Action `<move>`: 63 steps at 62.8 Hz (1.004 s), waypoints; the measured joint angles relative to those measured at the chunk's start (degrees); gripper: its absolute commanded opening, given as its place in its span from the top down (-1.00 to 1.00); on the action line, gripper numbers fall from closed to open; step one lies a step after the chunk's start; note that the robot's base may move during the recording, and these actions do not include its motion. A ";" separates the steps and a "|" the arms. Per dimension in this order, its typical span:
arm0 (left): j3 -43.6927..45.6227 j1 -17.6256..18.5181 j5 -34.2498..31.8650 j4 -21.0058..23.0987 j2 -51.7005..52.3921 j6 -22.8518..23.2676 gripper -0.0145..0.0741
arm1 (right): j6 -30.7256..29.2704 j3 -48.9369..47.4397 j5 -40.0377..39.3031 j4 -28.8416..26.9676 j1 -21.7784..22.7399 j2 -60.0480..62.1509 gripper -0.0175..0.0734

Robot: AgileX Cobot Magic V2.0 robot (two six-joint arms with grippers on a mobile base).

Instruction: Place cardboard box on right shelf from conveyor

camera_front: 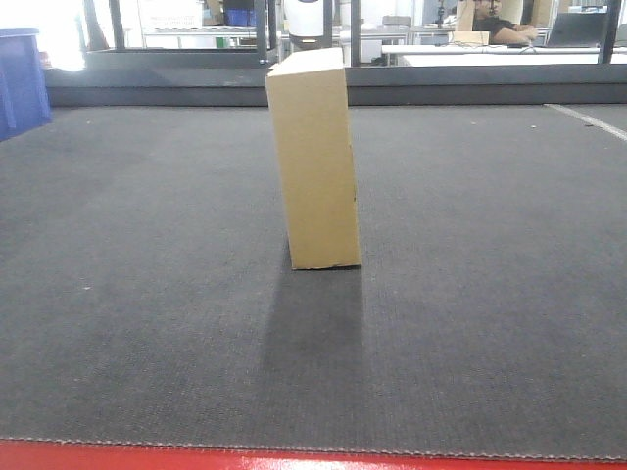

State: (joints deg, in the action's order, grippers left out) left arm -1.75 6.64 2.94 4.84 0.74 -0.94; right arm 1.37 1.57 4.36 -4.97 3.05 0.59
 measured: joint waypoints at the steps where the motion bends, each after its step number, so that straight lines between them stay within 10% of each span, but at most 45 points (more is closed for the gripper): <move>1: 0.00 0.00 0.00 0.00 0.00 0.00 0.94 | 0.00 0.00 0.00 0.00 0.00 0.00 0.54; 63: 0.00 0.00 0.00 0.00 0.00 0.00 0.94 | 0.00 -2.00 -2.36 -0.50 0.00 0.00 0.53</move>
State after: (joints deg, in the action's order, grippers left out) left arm -1.75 6.64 2.94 4.84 0.74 -0.94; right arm 1.37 -0.43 1.99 -5.47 3.05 0.59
